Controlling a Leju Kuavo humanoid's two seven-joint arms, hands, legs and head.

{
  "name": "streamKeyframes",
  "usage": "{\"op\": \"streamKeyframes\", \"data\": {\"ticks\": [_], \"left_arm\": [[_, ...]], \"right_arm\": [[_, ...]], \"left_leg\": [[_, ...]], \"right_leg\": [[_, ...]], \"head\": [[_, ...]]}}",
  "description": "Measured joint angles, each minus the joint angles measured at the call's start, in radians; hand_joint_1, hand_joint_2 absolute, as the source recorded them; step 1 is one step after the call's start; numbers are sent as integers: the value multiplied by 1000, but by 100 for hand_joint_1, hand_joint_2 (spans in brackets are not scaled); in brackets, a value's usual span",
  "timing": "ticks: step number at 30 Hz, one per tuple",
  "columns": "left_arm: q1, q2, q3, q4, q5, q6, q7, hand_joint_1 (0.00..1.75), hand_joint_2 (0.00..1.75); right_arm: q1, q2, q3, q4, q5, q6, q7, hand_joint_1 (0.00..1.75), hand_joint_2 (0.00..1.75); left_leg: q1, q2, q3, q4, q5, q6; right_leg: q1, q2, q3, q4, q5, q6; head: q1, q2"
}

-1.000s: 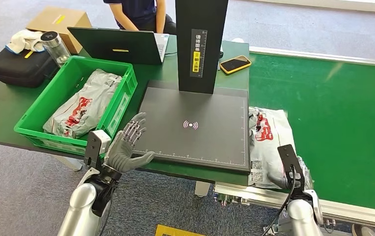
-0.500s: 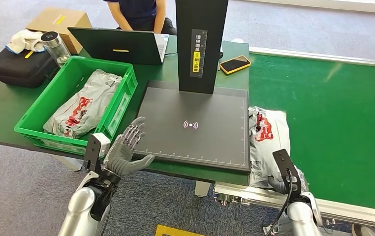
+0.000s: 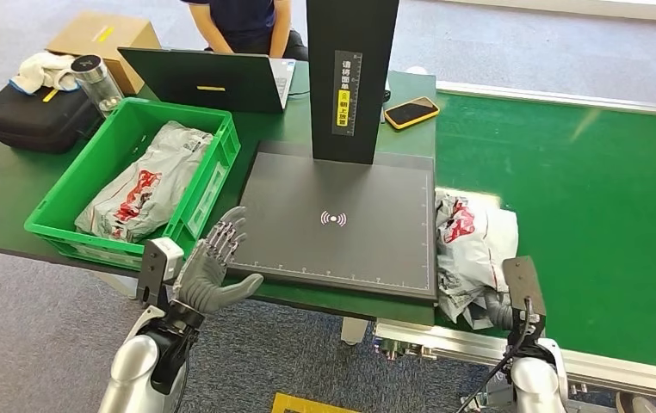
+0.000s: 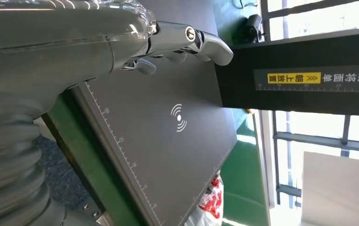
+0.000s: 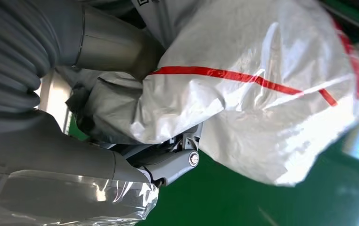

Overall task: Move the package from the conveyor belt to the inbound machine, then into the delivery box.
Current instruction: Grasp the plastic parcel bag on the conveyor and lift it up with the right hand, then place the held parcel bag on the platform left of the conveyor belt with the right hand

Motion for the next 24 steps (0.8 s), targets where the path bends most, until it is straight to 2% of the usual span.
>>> {"op": "streamKeyframes", "data": {"ticks": [7,12,18,24], "left_arm": [[-4,0,8,-3,2,6,-5,0,175],[-8,0,9,-3,4,13,-9,0,175],[-9,0,9,-3,12,24,-17,0,175],[-18,0,9,-3,17,22,-18,0,175]], "right_arm": [[52,56,-64,-202,-302,-163,-232,175,175],[94,99,-86,-357,-405,-239,-334,175,175],[104,126,-80,-468,-412,-313,-411,175,175],[100,124,-23,-523,-263,-367,-425,175,175]], "left_leg": [[0,0,0,0,0,0],[0,0,0,0,0,0],[0,0,0,0,0,0],[0,0,0,0,0,0]], "right_leg": [[0,0,0,0,0,0],[0,0,0,0,0,0],[0,0,0,0,0,0],[0,0,0,0,0,0]], "head": [[0,0],[0,0],[0,0],[0,0]]}}
